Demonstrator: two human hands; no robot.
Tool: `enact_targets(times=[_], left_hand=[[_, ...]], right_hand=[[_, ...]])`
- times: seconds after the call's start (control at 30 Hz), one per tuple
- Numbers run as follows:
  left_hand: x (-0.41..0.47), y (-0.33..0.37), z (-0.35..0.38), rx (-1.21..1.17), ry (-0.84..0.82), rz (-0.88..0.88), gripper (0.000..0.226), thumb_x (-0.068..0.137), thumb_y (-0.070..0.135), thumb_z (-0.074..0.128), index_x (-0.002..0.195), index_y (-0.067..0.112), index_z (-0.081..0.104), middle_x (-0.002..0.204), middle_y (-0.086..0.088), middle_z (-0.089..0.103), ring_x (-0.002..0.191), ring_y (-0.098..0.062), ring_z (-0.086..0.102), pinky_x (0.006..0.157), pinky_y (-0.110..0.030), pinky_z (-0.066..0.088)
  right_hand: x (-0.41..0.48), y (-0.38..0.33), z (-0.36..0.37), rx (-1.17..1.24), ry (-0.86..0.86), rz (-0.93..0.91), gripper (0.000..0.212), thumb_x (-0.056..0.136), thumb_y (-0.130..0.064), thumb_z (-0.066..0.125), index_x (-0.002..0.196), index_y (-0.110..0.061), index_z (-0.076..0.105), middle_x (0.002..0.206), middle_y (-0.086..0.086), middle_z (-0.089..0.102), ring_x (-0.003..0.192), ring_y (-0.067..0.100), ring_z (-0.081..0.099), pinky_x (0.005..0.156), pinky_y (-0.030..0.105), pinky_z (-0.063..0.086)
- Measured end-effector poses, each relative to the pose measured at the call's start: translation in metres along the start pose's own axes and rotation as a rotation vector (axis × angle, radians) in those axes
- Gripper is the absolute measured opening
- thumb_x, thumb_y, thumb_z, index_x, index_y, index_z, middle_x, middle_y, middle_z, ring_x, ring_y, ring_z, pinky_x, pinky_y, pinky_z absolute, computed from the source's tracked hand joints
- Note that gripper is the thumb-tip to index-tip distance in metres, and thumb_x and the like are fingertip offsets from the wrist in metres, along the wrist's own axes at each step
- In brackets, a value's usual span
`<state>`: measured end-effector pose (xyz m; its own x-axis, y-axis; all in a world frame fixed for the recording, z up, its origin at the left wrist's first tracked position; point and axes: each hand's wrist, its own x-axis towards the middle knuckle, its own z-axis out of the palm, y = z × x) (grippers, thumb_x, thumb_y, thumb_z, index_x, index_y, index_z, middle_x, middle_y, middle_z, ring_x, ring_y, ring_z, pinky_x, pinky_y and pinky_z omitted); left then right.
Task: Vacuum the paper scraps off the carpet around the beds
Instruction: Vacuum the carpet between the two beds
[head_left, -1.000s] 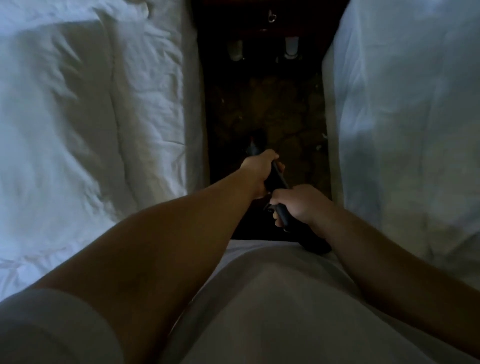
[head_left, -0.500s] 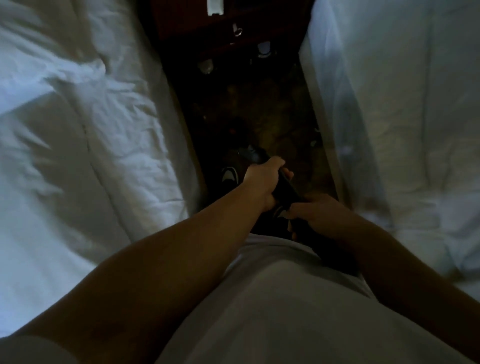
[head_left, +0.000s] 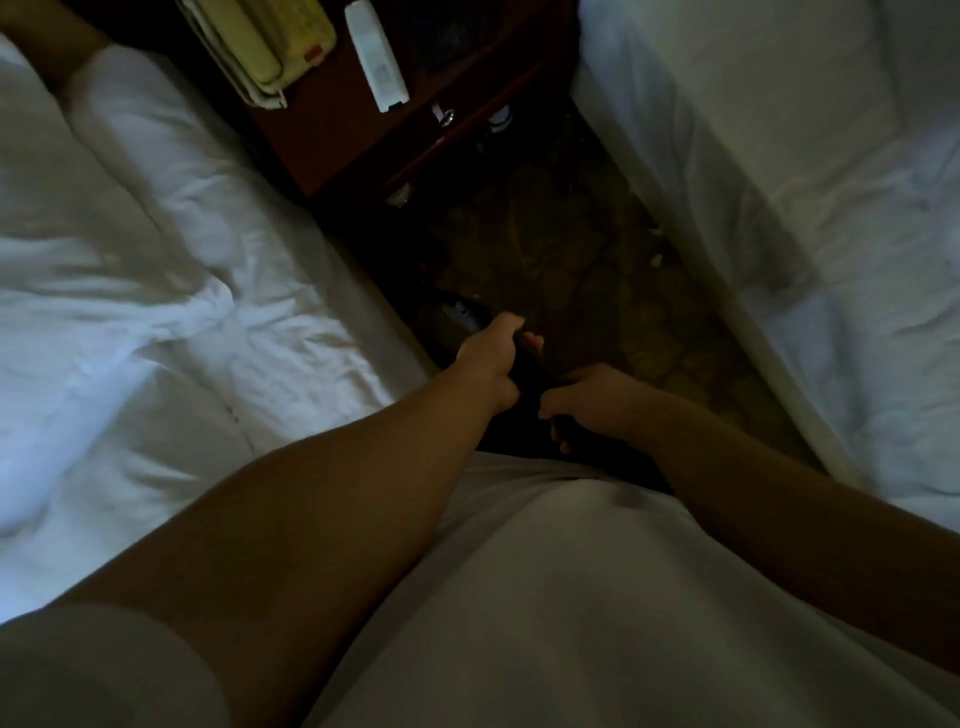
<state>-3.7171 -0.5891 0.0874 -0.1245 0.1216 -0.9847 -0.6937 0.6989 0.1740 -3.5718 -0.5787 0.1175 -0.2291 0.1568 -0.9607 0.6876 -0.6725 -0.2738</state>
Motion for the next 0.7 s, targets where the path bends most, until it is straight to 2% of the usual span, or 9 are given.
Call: enact_targets(times=[0.1, 0.2, 0.3, 0.5, 0.57, 0.7], left_hand=[[0.000, -0.005, 0.009, 0.059, 0.004, -0.049, 0.017, 0.097, 0.022, 0.063, 0.089, 0.007, 0.062, 0.078, -0.006, 0.062, 0.073, -0.019, 0.061, 0.071, -0.037, 0.053], [-0.004, -0.015, 0.022, 0.079, -0.020, -0.078, 0.016, 0.099, 0.022, 0.060, 0.093, 0.007, 0.060, 0.081, -0.007, 0.060, 0.075, -0.019, 0.060, 0.079, -0.039, 0.052], [-0.017, -0.029, 0.045, 0.091, -0.051, -0.084, 0.015, 0.100, 0.020, 0.057, 0.093, 0.007, 0.060, 0.080, -0.006, 0.058, 0.074, -0.019, 0.058, 0.081, -0.038, 0.051], [-0.041, -0.062, 0.099, 0.166, -0.098, -0.083, 0.015, 0.101, 0.021, 0.054, 0.099, 0.007, 0.056, 0.083, -0.006, 0.057, 0.075, -0.018, 0.057, 0.075, -0.038, 0.051], [-0.051, -0.078, 0.119, 0.175, -0.111, -0.097, 0.016, 0.101, 0.021, 0.054, 0.095, 0.006, 0.056, 0.083, -0.006, 0.056, 0.075, -0.018, 0.056, 0.071, -0.038, 0.050], [-0.067, -0.116, 0.167, 0.269, -0.163, -0.127, 0.021, 0.101, 0.024, 0.054, 0.092, 0.005, 0.057, 0.084, -0.006, 0.057, 0.076, -0.018, 0.057, 0.070, -0.038, 0.050]], right_hand=[[-0.004, 0.007, -0.006, 0.018, 0.009, 0.026, 0.021, 0.088, -0.016, 0.080, 0.098, 0.002, 0.074, 0.082, 0.015, 0.076, 0.066, 0.026, 0.072, 0.071, 0.040, 0.062], [-0.015, 0.018, -0.017, 0.021, 0.022, 0.042, 0.021, 0.087, -0.018, 0.080, 0.097, -0.001, 0.075, 0.083, 0.014, 0.077, 0.068, 0.025, 0.072, 0.070, 0.038, 0.061], [-0.032, 0.030, -0.038, 0.033, 0.042, 0.050, 0.020, 0.088, -0.019, 0.080, 0.095, -0.001, 0.076, 0.080, 0.014, 0.077, 0.066, 0.025, 0.071, 0.064, 0.035, 0.059], [-0.073, 0.060, -0.085, 0.059, 0.068, 0.068, 0.028, 0.088, -0.021, 0.081, 0.103, 0.001, 0.074, 0.082, 0.015, 0.077, 0.056, 0.022, 0.070, 0.049, 0.027, 0.055], [-0.089, 0.074, -0.104, 0.073, 0.062, 0.067, 0.028, 0.089, -0.022, 0.079, 0.105, 0.001, 0.073, 0.083, 0.015, 0.076, 0.056, 0.022, 0.070, 0.052, 0.028, 0.057], [-0.117, 0.113, -0.141, 0.179, 0.067, 0.068, 0.029, 0.091, -0.021, 0.078, 0.108, 0.001, 0.072, 0.083, 0.017, 0.076, 0.064, 0.026, 0.072, 0.070, 0.038, 0.062]])
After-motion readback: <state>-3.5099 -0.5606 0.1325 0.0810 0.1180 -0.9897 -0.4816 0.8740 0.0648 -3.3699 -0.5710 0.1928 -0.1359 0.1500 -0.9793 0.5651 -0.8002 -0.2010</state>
